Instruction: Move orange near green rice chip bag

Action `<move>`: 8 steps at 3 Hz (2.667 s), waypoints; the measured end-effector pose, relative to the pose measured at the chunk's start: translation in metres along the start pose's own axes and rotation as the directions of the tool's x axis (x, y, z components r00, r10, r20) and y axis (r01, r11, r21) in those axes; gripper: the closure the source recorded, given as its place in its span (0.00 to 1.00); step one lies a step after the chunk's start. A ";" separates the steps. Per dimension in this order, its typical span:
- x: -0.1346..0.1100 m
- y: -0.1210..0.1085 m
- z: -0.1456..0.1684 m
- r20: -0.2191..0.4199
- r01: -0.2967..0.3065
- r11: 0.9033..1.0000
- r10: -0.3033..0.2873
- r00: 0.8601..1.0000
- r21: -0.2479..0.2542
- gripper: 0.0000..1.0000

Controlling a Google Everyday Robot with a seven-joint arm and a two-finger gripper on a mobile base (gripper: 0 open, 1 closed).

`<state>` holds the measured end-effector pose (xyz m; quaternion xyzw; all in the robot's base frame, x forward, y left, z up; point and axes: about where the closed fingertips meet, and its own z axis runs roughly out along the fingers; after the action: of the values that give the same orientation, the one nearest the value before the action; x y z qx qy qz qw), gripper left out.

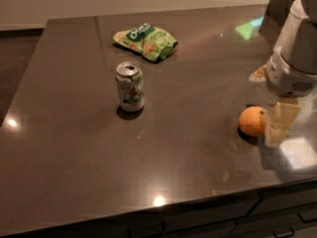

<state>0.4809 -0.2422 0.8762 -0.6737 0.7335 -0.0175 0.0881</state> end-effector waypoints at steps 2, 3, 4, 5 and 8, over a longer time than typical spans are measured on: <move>-0.006 0.009 0.020 0.019 0.018 0.999 -0.017 1.000 -0.051 0.15; -0.009 0.011 0.022 0.025 0.015 0.998 -0.014 1.000 -0.061 0.37; -0.009 0.009 0.022 0.027 0.011 0.998 -0.009 1.000 -0.061 0.61; -0.017 -0.005 0.009 0.030 -0.014 0.999 0.015 0.999 -0.046 0.92; -0.073 -0.087 -0.013 0.109 -0.169 0.985 0.170 0.979 -0.013 1.00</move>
Offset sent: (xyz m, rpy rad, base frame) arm -0.0088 0.0168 -0.0273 0.0362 0.0775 0.0329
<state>0.5700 -0.1792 0.9096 -0.6089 0.7823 0.0283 0.1283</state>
